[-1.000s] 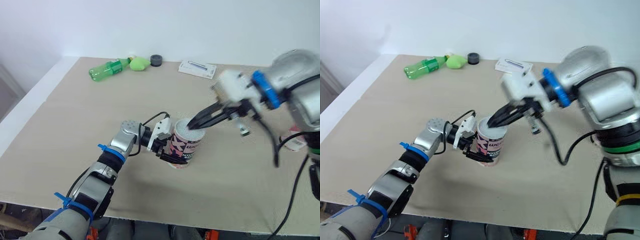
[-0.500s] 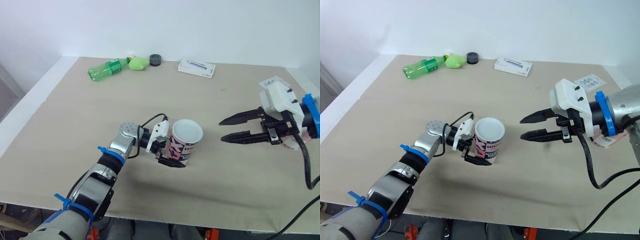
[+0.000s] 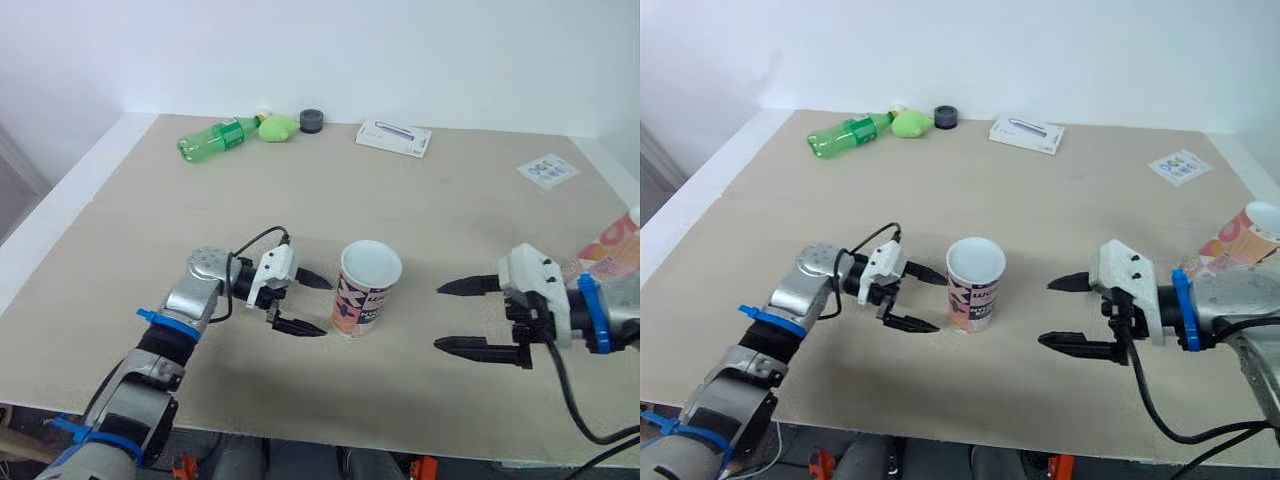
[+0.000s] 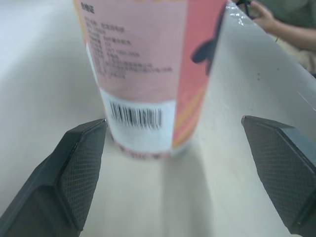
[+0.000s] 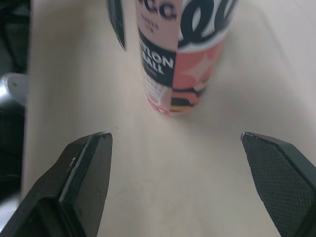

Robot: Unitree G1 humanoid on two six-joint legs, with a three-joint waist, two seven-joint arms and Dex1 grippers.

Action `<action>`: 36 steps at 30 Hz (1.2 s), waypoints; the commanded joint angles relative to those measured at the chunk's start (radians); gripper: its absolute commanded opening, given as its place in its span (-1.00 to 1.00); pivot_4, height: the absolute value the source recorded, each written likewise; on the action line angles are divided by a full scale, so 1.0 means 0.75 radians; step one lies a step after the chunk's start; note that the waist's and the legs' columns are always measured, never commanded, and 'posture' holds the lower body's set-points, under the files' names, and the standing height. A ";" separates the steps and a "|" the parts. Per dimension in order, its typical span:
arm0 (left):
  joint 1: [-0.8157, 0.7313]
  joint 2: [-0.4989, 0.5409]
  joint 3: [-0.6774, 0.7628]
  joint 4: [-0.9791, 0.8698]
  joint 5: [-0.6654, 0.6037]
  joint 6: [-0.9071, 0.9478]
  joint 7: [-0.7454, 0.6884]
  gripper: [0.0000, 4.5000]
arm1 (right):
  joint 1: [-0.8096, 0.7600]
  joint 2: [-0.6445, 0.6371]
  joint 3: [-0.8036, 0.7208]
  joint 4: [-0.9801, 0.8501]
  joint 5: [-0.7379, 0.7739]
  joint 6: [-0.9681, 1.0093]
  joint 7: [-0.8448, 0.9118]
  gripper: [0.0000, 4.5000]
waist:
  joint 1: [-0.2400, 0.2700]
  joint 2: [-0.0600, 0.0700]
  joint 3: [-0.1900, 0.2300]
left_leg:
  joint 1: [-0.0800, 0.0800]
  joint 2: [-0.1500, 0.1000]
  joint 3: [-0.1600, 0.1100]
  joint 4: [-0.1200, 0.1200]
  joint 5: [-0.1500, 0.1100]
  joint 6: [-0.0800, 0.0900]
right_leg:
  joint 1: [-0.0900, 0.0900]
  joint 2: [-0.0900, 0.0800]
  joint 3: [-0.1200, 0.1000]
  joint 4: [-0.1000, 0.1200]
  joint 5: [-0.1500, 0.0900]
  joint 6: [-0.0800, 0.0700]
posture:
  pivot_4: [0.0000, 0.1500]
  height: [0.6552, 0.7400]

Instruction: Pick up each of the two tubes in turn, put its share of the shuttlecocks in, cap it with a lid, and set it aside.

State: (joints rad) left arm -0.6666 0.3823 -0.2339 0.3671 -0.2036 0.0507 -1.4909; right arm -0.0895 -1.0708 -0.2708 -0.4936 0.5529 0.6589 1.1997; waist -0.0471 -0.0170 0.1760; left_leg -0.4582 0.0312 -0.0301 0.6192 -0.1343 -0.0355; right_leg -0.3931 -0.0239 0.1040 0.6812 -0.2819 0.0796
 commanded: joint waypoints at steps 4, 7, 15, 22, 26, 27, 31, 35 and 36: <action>0.166 0.185 0.259 -0.342 -0.192 0.135 0.134 1.00 | -0.036 0.211 0.249 -0.003 -0.102 -0.092 -0.189 0.99 | -0.001 -0.003 0.002 | 0.004 0.003 0.002 0.000 0.001 0.000 | 0.002 0.001 -0.001 0.000 0.001 -0.004 | 1.00 0.75; 0.235 0.211 0.346 -0.487 -0.286 0.235 0.231 1.00 | -0.065 0.289 0.337 0.011 -0.144 -0.125 -0.229 0.99 | 0.002 -0.003 0.002 | 0.003 0.004 0.002 -0.001 0.001 0.000 | 0.002 0.000 -0.002 0.000 0.001 -0.004 | 1.00 0.75; 0.455 0.313 0.393 -0.679 -0.374 0.319 0.280 1.00 | -0.207 0.429 0.407 0.055 -0.107 -0.107 -0.283 0.99 | 0.002 -0.004 0.002 | 0.004 0.004 0.002 -0.001 0.001 0.000 | 0.003 0.000 -0.002 -0.001 -0.001 -0.005 | 1.00 0.75; 0.535 0.378 0.381 -0.669 -0.380 0.288 0.243 1.00 | -0.229 0.476 0.429 0.061 -0.094 -0.100 -0.286 0.99 | 0.004 -0.005 0.003 | 0.004 0.007 0.002 -0.002 0.001 -0.001 | 0.002 0.001 -0.006 -0.001 -0.002 -0.013 | 1.00 0.75; 0.542 0.373 0.374 -0.678 -0.379 0.273 0.242 1.00 | -0.243 0.520 0.458 0.079 -0.110 -0.109 -0.310 0.99 | 0.003 -0.007 0.003 | 0.004 0.008 0.004 -0.002 0.001 -0.001 | 0.002 0.000 -0.005 -0.001 -0.002 -0.014 | 1.00 0.75; 0.540 0.371 0.373 -0.676 -0.378 0.270 0.242 1.00 | -0.247 0.530 0.462 0.085 -0.110 -0.110 -0.314 0.99 | 0.003 -0.007 0.003 | 0.004 0.009 0.004 -0.002 0.001 -0.001 | 0.002 0.001 -0.005 -0.001 -0.002 -0.014 | 1.00 0.75; 0.527 0.353 0.365 -0.669 -0.381 0.254 0.251 1.00 | -0.267 0.575 0.491 0.132 -0.137 -0.129 -0.342 0.99 | 0.003 -0.007 0.003 | 0.004 0.009 0.005 -0.002 0.001 -0.001 | 0.001 0.001 -0.006 -0.001 -0.002 -0.015 | 1.00 0.75; 0.513 0.334 0.355 -0.662 -0.380 0.247 0.263 1.00 | -0.279 0.601 0.505 0.156 -0.142 -0.139 -0.349 0.99 | 0.003 -0.007 0.003 | 0.004 0.010 0.005 -0.002 0.001 -0.001 | 0.001 0.001 -0.006 -0.001 -0.002 -0.015 | 1.00 0.75; 0.510 0.332 0.353 -0.660 -0.380 0.247 0.265 1.00 | -0.280 0.606 0.507 0.158 -0.140 -0.140 -0.350 0.99 | 0.003 -0.008 0.003 | 0.004 0.009 0.005 -0.002 0.001 -0.001 | 0.001 0.001 -0.006 -0.001 -0.002 -0.015 | 1.00 0.75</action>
State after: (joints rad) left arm -0.2705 0.6354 0.0322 -0.1084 -0.4734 0.2541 -1.2945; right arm -0.2819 -0.6193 0.1167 -0.3604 0.4440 0.5708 0.9378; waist -0.0451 -0.0227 0.1786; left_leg -0.4551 0.0383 -0.0262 0.6173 -0.1337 -0.0360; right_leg -0.3926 -0.0233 0.0998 0.6805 -0.2833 0.0684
